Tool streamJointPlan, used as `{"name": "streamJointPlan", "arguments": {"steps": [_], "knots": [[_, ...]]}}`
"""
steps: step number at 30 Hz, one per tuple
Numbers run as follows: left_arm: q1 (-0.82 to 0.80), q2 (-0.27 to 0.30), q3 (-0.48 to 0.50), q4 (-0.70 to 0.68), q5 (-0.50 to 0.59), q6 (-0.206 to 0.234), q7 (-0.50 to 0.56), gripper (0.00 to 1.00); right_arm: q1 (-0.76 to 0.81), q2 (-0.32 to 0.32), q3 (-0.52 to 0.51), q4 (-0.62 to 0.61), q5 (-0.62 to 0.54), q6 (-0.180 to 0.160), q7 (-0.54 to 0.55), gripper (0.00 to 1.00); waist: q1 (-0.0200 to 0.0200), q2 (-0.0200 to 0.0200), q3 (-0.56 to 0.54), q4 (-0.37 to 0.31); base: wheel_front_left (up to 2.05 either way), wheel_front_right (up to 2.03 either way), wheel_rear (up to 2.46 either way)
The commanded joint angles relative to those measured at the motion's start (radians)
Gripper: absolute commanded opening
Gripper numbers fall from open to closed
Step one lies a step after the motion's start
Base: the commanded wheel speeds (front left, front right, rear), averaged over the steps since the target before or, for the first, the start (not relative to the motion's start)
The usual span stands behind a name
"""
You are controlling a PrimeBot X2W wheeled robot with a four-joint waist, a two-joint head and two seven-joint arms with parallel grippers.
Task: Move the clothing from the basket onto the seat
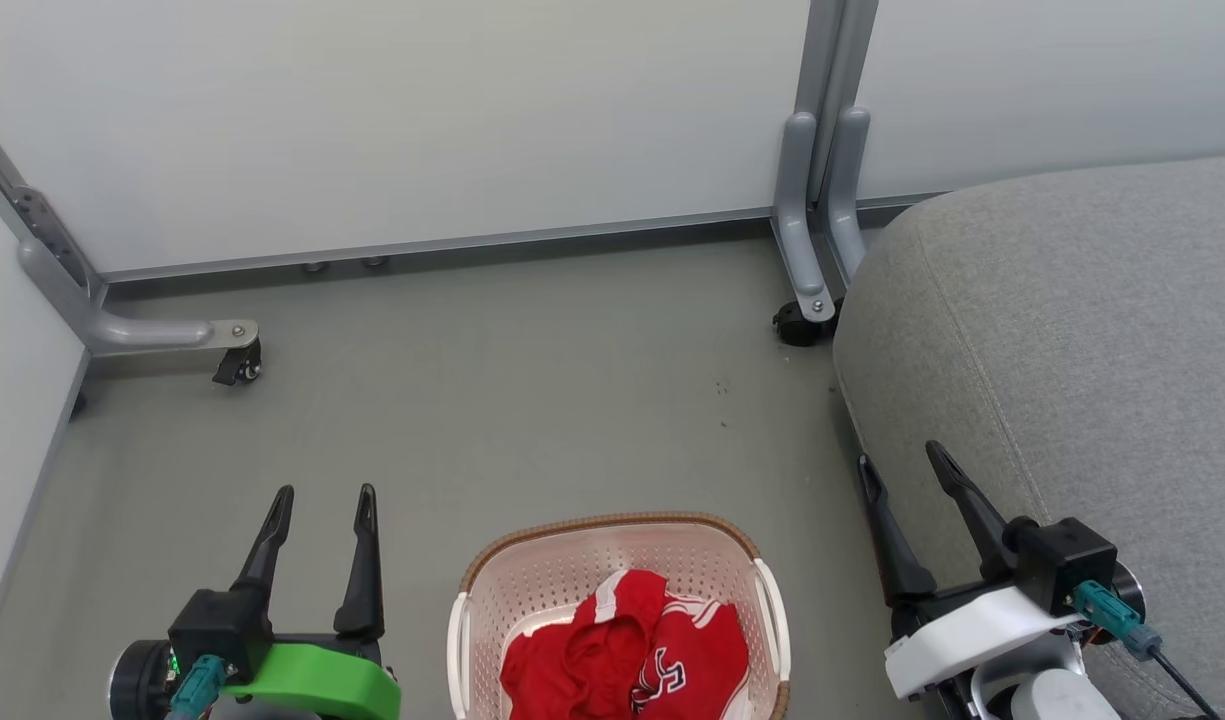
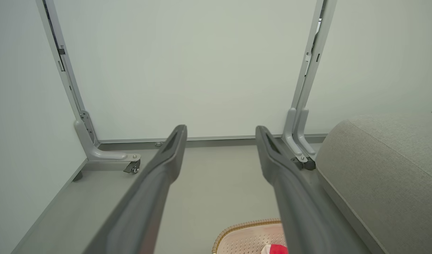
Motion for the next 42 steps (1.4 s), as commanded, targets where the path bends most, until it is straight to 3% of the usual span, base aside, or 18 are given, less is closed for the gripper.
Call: {"name": "streamJointPlan", "arguments": {"steps": [1,8,31,42], "knots": [[0.008,0.009,-0.002,-0.002,0.024,-0.004,-0.008,1.0,0.01,0.0,0.003,-0.004,-0.022,0.0,-0.009,1.0,0.0,0.0,-0.001,-0.001,0.0,0.0,0.0],[0.011,0.01,-0.004,0.002,0.061,-0.004,-0.02,1.0,0.014,-0.005,0.011,-0.004,-0.068,0.0,-0.022,1.0,0.0,0.0,-0.002,-0.004,0.0,0.0,0.0],[0.004,0.021,-0.022,0.029,0.033,-0.004,-0.019,1.0,0.01,0.005,-0.01,-0.002,-0.067,0.0,-0.019,1.0,0.0,0.0,0.007,-0.007,0.0,0.0,0.0],[-0.031,0.029,-0.043,0.034,0.029,-0.004,-0.019,1.0,-0.022,0.011,-0.034,-0.013,-0.076,0.0,-0.019,1.0,0.0,0.0,0.087,-0.002,0.0,0.0,0.0]]}}
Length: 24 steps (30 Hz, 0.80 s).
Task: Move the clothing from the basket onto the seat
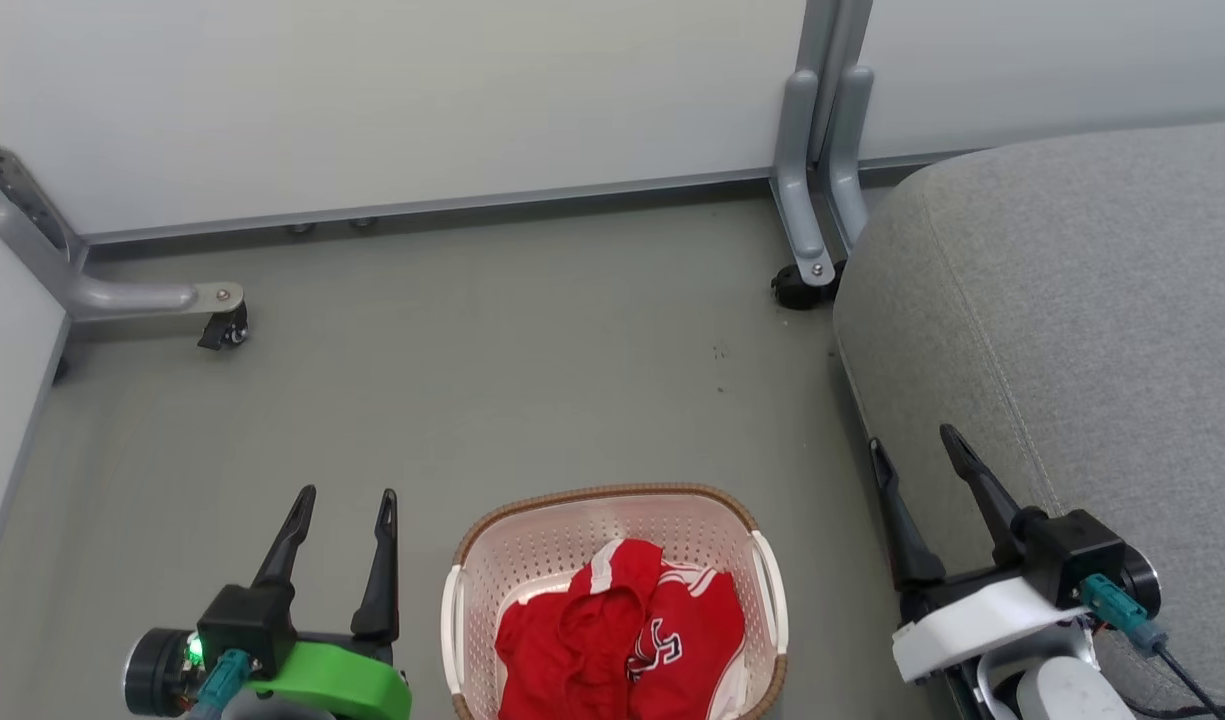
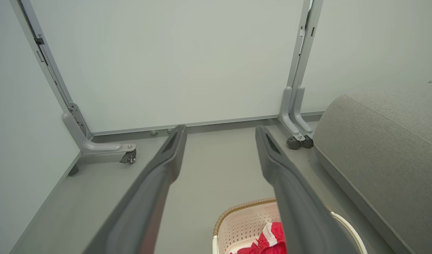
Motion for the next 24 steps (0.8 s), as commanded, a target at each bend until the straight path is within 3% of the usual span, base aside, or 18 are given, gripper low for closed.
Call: {"name": "streamJointPlan", "arguments": {"steps": [1,12,24], "knots": [[-0.031,0.009,-0.006,-0.001,-0.007,-0.003,-0.004,1.0,-0.028,0.0,-0.01,-0.008,-0.007,0.0,-0.003,1.0,0.0,0.0,0.054,0.002,0.0,0.0,0.0],[-0.221,0.067,-0.147,0.06,-0.048,-0.003,-0.004,1.0,-0.186,0.022,-0.12,-0.064,-0.004,0.0,-0.003,1.0,0.0,0.0,0.344,-0.003,0.0,0.0,0.0],[-0.493,0.148,-0.496,0.266,-0.126,-0.003,-0.003,1.0,-0.327,0.019,-0.165,-0.144,-0.014,0.0,-0.003,1.0,0.0,0.0,0.612,-0.066,0.0,0.0,0.0]]}}
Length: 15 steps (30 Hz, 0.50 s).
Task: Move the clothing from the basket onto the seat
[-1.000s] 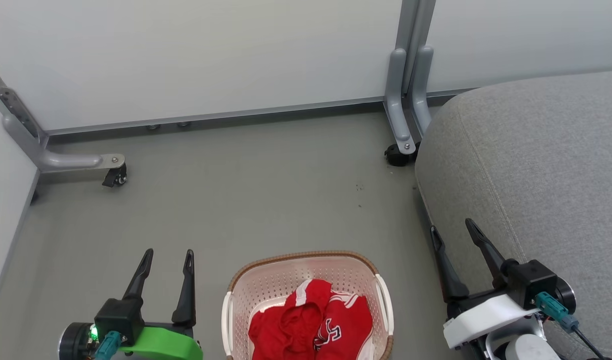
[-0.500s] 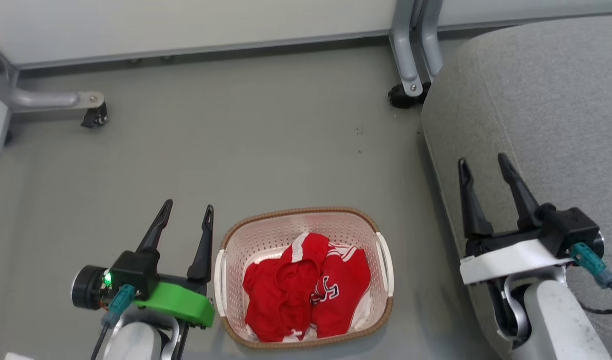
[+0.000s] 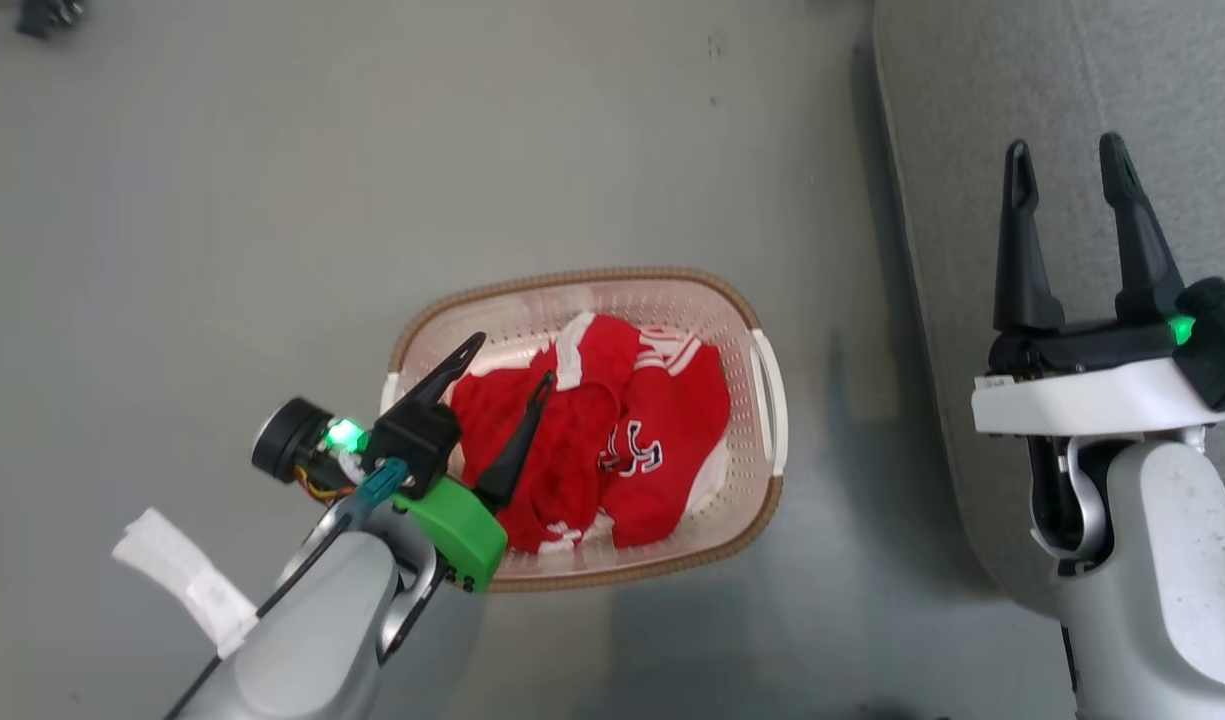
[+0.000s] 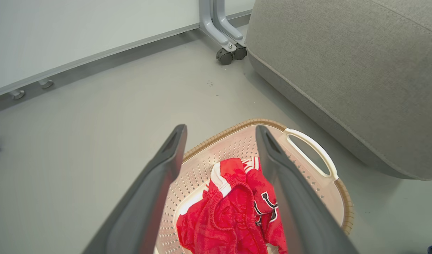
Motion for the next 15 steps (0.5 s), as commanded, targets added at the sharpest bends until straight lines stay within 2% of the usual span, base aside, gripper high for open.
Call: {"name": "streamJointPlan", "arguments": {"steps": [1,10,15], "knots": [[-0.059,0.022,-0.034,0.023,0.001,-0.003,-0.001,1.0,-0.029,0.002,0.005,-0.012,-0.008,0.0,-0.003,1.0,-0.0002,0.0,0.165,-0.057,0.0,0.0,0.0],[-0.282,0.076,-0.271,0.233,0.049,-0.003,-0.001,1.0,-0.088,0.01,0.026,-0.079,-0.024,0.0,-0.003,1.0,-0.0002,0.0,0.321,-0.128,0.0,0.0,0.0],[-0.408,0.112,-0.386,0.359,0.136,-0.003,-0.001,1.0,-0.126,0.016,0.026,-0.095,-0.006,0.0,-0.003,1.0,-0.0002,0.0,0.401,-0.172,0.0,0.0,0.0]]}}
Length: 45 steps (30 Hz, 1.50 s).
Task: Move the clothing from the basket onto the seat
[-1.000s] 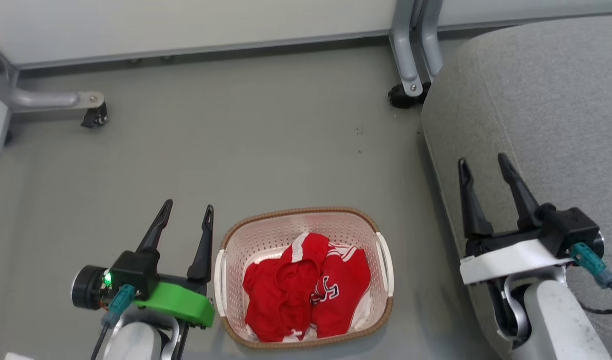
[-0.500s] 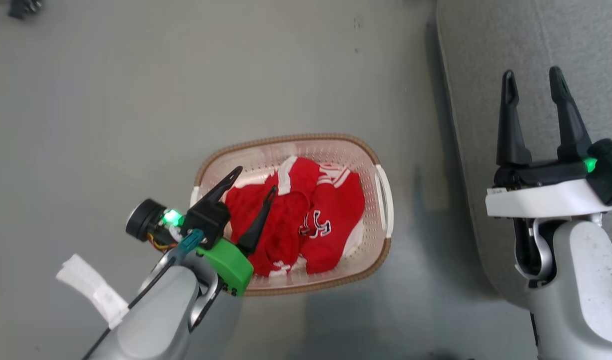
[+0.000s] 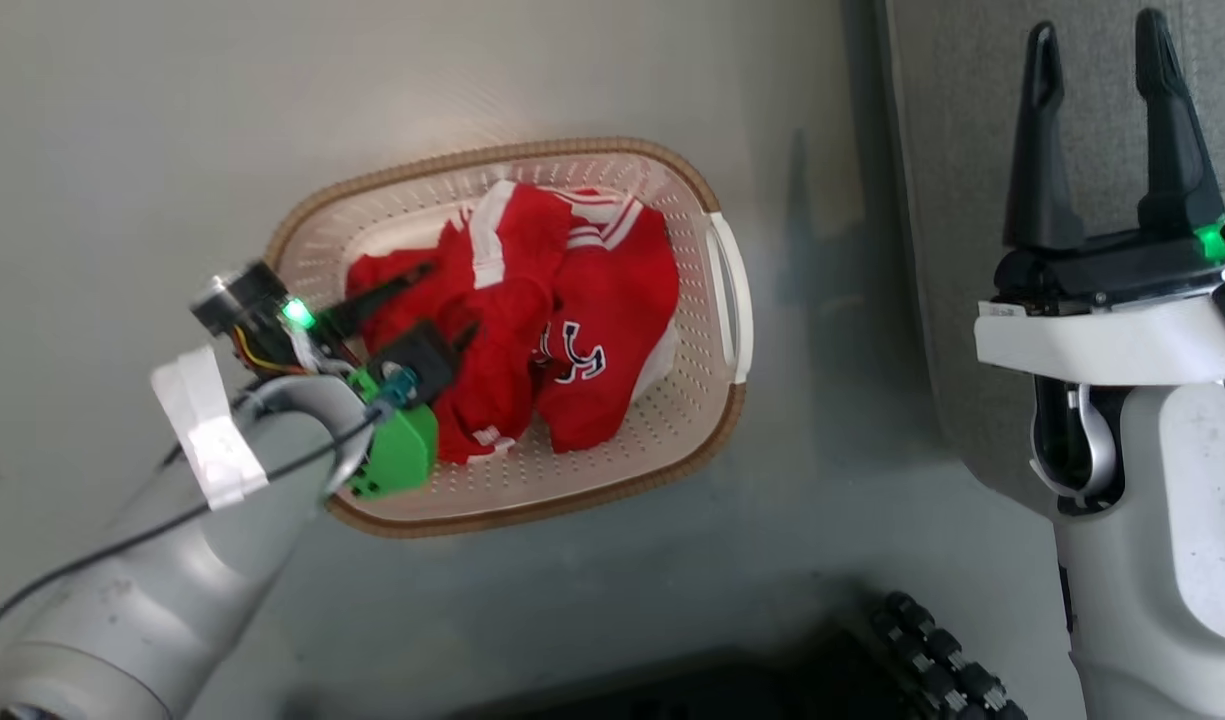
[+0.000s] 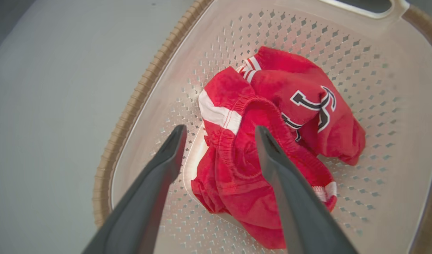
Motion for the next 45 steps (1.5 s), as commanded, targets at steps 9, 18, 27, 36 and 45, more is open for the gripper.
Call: {"name": "streamJointPlan", "arguments": {"steps": [9,18,27,36,45], "knots": [[-0.139,0.03,-0.09,0.088,-0.002,-0.003,-0.001,1.0,-0.057,0.007,0.023,-0.045,0.036,0.0,-0.003,1.0,-0.0002,0.0,0.188,-0.121,0.0,0.0,0.0],[-0.177,0.062,-0.052,0.116,0.009,0.081,0.0,1.0,-0.08,0.007,0.074,-0.064,0.073,0.0,-0.003,1.0,-0.0002,0.0,0.225,-0.155,0.0,0.0,0.0],[-0.217,0.069,-0.045,0.196,0.026,0.144,0.0,1.0,-0.076,0.007,0.107,-0.085,0.069,0.0,-0.003,1.0,-0.0002,0.0,0.249,-0.179,0.0,0.0,0.0],[-0.239,0.047,-0.029,0.229,0.006,0.169,0.0,0.06,-0.064,0.007,0.11,-0.097,0.049,0.0,-0.003,1.0,-0.0002,0.0,0.259,-0.173,0.0,0.0,0.0],[-0.205,0.015,-0.009,0.218,-0.039,0.135,0.0,0.0,-0.082,0.007,0.11,-0.077,0.043,0.0,-0.003,1.0,-0.0002,0.0,0.224,-0.149,0.0,0.0,0.0]]}}
